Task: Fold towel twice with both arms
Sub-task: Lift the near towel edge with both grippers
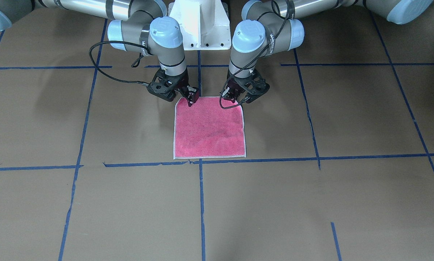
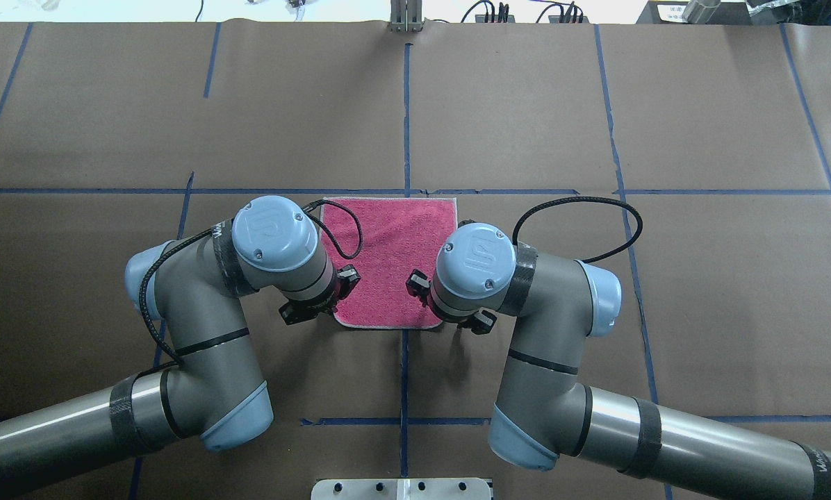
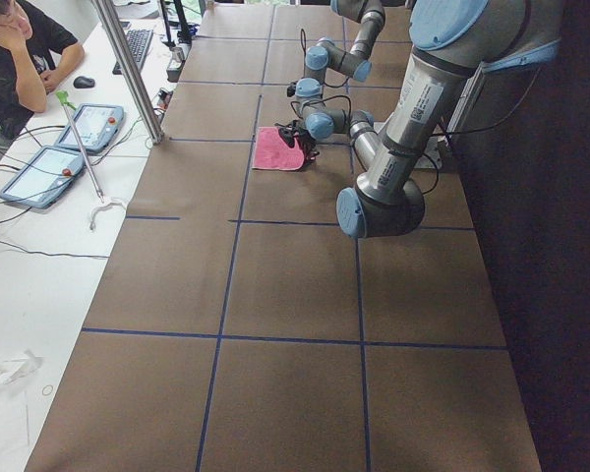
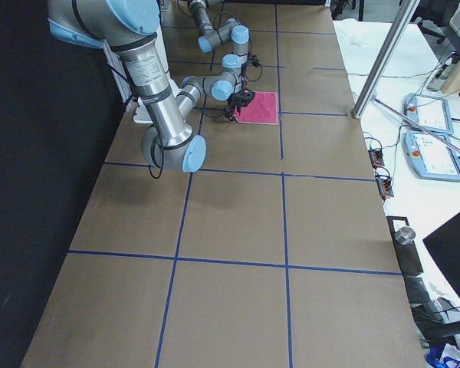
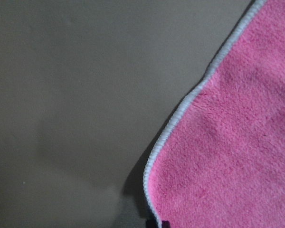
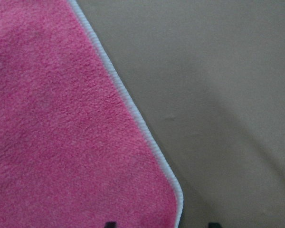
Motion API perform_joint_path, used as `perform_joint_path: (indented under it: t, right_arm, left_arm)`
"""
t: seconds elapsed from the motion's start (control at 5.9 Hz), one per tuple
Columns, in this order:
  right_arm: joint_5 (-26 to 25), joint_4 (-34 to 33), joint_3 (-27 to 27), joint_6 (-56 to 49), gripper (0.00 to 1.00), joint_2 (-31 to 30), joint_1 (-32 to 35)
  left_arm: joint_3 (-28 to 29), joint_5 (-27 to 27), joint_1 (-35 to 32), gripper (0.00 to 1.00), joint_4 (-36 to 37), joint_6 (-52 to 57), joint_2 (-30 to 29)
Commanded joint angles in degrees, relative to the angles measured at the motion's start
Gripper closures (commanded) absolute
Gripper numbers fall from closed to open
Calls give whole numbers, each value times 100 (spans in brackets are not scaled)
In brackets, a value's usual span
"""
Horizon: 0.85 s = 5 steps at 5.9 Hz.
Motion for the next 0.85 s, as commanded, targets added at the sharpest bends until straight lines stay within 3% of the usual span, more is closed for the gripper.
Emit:
perform_joint_path:
  t: [0.0, 0.34, 0.68]
  right_arm:
    - [0, -2, 9, 8, 64, -3, 0]
    - [9, -11, 106, 8, 94, -38, 0]
    - [97, -63, 115, 8, 100, -47, 9]
  left_arm:
    - [-1, 0, 0, 98, 1, -2, -2]
    - [-1, 0, -9, 98, 9, -2, -2]
    - [-1, 0, -9, 98, 9, 6, -2]
